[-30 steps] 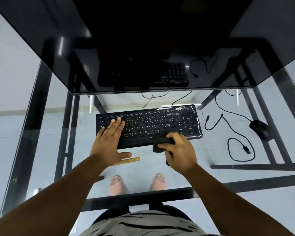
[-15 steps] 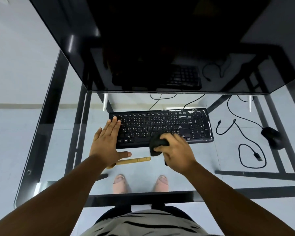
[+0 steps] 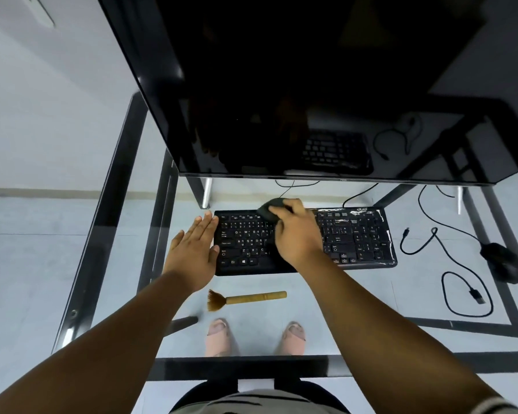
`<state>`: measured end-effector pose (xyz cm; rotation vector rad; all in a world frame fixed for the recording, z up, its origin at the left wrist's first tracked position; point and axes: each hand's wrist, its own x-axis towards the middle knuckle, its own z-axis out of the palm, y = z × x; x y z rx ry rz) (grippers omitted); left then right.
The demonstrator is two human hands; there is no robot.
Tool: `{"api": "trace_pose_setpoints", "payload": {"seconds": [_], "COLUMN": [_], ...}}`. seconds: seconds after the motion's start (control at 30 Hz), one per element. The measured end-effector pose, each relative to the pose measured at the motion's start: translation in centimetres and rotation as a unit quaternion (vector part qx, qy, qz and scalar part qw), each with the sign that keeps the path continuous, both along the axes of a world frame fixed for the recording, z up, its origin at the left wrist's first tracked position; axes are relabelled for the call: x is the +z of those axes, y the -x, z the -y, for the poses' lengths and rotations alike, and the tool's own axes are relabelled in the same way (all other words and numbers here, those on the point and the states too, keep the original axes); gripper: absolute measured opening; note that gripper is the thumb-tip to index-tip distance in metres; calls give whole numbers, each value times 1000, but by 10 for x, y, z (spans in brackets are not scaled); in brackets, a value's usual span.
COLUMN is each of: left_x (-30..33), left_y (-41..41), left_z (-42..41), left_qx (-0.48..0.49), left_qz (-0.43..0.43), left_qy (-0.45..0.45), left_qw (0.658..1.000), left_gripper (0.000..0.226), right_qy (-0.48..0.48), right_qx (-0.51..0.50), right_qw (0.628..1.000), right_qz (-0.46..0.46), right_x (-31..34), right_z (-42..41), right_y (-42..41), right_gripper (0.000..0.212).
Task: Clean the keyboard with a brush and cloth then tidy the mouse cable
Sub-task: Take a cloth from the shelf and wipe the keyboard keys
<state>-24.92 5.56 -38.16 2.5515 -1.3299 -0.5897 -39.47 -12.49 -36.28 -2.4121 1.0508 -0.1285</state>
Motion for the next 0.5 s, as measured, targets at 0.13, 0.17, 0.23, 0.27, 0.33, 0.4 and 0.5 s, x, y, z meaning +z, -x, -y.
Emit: {"api": "trace_pose_setpoints", "payload": {"seconds": [0.13, 0.17, 0.23, 0.27, 0.33, 0.4, 0.5], "left_x": [0, -1, -2, -3, -4, -5, -3], "left_y": [-6, -7, -10, -12, -14, -16, -15], "left_z": [-3, -4, -5, -6, -6, -7, -6], "left_qx": [-21, -25, -34, -39, -48, -50, -52], "left_qz": [12, 13, 8, 8, 5, -1, -1], "left_qy": [-10, -13, -16, -18, -20, -20, -24], "left_qw": [1000, 1000, 999, 999, 999, 999, 998], "left_gripper": [62, 62, 62, 63, 63, 63, 62], "right_qy": [8, 13, 26, 27, 21, 11, -1], "right_qx": [93, 88, 42, 9, -45, -63, -8], "right_qw": [995, 995, 998, 999, 997, 995, 997], "right_qz": [-32, -33, -33, -36, -51, -73, -72], "right_x": [2, 0, -3, -3, -2, -1, 1], "right_z": [-14, -12, -6, -3, 1, 0, -8], "right_y": [-14, -9, 3, 6, 4, -12, -37], "right_gripper": [45, 44, 42, 42, 41, 40, 40]}}
